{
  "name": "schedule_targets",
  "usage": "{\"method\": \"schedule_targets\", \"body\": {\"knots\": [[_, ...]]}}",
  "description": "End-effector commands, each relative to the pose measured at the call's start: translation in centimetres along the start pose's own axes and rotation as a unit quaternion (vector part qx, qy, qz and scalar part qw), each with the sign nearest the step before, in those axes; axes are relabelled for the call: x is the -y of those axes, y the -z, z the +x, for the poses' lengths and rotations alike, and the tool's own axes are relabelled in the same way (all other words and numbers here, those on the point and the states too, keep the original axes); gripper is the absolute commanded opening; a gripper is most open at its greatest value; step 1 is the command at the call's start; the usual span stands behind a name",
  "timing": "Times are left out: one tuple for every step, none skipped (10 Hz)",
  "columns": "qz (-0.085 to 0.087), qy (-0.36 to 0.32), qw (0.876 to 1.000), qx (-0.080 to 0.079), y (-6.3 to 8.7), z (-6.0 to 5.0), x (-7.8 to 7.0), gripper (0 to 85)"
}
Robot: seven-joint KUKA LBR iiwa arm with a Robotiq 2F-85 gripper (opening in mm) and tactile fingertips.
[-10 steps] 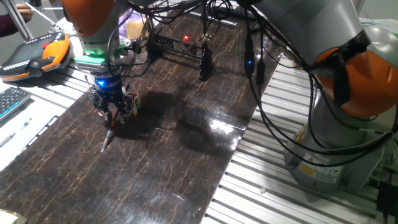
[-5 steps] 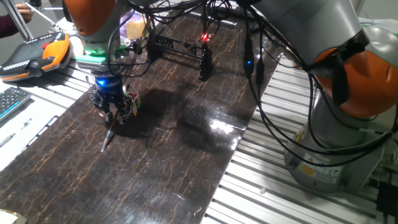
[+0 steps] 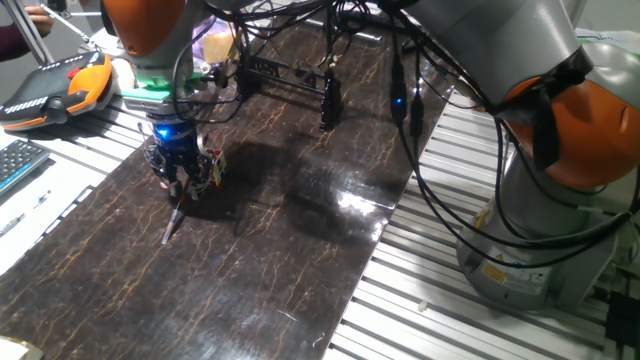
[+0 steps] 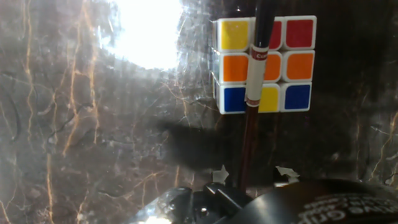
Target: Place the brush on the pen rack
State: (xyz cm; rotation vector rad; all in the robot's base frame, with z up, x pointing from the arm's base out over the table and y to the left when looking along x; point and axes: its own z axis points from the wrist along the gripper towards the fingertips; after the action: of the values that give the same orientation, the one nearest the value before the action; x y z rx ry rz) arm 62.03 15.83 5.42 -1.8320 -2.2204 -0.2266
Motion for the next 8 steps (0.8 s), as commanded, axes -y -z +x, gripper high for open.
{"method": "schedule_targets", "body": {"knots": [[0.000, 0.002, 1.000, 0.000, 0.0, 0.0, 0.0, 29.7], [0.000, 0.004, 1.000, -0.001, 0.0, 0.0, 0.0, 22.7], [-0.001, 0.006, 1.000, -0.001, 0.0, 0.0, 0.0, 14.0], [-0.004, 0.007, 1.000, -0.002, 0.1, 0.0, 0.0, 0.7], [-0.003, 0.009, 1.000, 0.003, 0.2, 0.0, 0.0, 0.7], [-0.005, 0.011, 1.000, 0.011, 0.4, 0.0, 0.1, 0.7], [-0.007, 0.012, 1.000, 0.022, 0.8, 0.0, 0.1, 0.7], [-0.009, 0.015, 0.999, 0.035, 1.4, 0.0, 0.2, 0.7]]}}
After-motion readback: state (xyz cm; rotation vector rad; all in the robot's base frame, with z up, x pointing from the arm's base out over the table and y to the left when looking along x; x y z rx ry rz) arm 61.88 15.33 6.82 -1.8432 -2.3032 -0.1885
